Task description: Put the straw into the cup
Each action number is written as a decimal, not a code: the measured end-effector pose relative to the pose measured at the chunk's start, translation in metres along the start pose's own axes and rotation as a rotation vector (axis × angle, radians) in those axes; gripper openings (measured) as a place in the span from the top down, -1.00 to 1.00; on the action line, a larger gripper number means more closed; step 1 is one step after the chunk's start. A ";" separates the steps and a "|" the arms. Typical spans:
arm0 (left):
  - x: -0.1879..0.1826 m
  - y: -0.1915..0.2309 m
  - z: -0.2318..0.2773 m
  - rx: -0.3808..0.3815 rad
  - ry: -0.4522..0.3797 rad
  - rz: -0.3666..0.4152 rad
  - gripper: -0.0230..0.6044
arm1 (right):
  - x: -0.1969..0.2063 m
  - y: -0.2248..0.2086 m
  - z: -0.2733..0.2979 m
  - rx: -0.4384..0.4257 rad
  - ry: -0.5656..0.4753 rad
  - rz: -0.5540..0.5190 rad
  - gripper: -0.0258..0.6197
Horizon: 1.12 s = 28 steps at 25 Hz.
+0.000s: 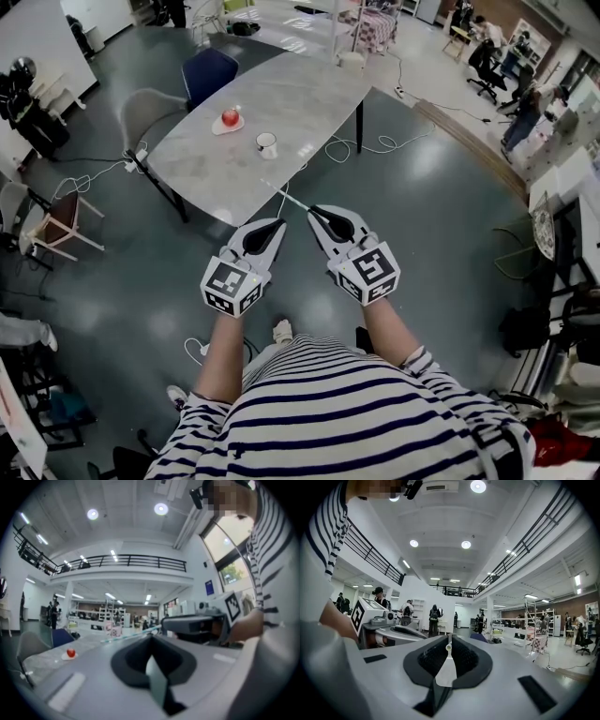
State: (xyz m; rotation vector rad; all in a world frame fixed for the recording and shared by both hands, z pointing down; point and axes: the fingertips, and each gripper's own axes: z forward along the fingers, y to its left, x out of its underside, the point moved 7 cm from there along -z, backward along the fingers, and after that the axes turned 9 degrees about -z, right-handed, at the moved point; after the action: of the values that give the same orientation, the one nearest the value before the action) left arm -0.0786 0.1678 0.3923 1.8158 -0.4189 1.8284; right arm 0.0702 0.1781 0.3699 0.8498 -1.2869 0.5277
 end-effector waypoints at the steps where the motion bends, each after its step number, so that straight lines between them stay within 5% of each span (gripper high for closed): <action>1: -0.001 0.008 0.002 0.002 -0.001 0.000 0.91 | 0.000 -0.002 0.008 0.003 0.001 -0.002 0.84; 17: -0.007 0.100 0.038 0.066 -0.019 -0.003 0.91 | 0.007 -0.039 0.085 0.073 0.023 -0.036 0.84; 28: -0.006 0.175 0.087 -0.003 0.000 -0.043 0.91 | 0.027 -0.105 0.158 0.025 0.027 -0.016 0.84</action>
State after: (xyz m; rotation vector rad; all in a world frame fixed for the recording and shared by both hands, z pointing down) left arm -0.1058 -0.0241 0.4159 1.8091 -0.3801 1.7976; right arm 0.0597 -0.0133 0.3780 0.8708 -1.2506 0.5420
